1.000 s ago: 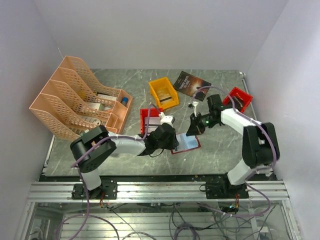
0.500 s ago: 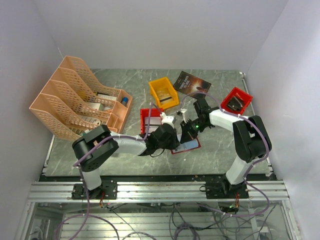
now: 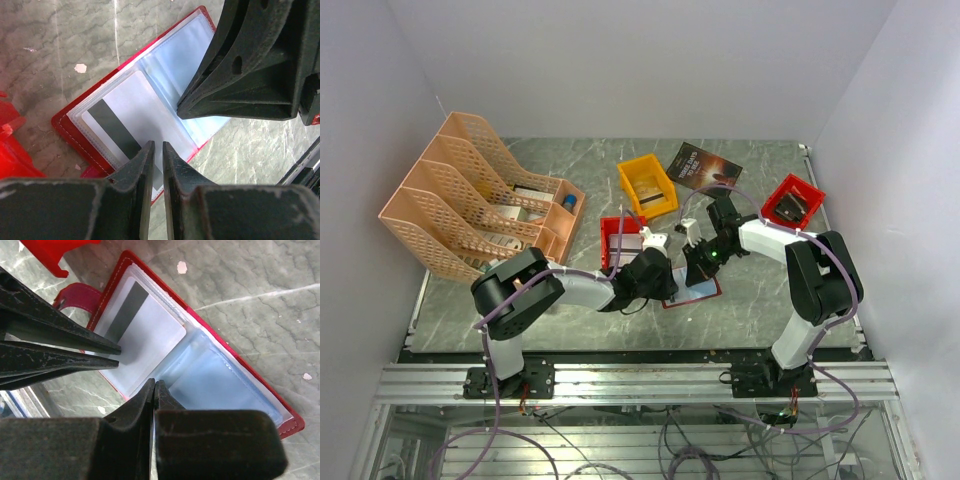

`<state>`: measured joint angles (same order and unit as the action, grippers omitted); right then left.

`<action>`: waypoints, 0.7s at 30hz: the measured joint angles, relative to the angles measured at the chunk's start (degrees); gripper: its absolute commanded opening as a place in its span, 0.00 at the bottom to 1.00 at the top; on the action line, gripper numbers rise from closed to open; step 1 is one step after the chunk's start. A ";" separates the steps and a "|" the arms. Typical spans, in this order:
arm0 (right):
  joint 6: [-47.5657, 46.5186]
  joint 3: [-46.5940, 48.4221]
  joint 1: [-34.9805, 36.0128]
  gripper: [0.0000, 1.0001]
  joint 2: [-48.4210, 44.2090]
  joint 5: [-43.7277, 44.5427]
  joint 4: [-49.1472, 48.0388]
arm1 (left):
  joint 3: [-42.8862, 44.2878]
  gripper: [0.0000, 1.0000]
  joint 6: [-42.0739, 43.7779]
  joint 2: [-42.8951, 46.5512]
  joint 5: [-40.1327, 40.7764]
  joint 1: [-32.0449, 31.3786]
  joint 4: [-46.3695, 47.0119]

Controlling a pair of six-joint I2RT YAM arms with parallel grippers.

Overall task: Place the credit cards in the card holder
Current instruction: Adjust the card holder at the center of the board.

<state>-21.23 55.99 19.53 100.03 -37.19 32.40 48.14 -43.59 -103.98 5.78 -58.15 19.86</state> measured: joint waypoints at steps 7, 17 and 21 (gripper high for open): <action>-0.09 -0.15 -0.44 0.04 0.00 0.37 0.07 | -0.24 0.27 0.31 0.31 -0.02 0.00 0.33; -6.88 -0.02 -4.11 0.10 -6.69 -10.23 4.15 | 1.14 0.37 9.57 12.90 1.60 0.22 -6.23; -11.02 0.11 -6.01 0.13 -11.85 -14.27 6.21 | 5.18 0.52 15.82 18.64 5.97 1.07 -13.77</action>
<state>-32.25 56.10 13.52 88.18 -51.46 38.61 53.32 -27.77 -85.34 11.75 -57.08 6.09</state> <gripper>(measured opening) 0.107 0.456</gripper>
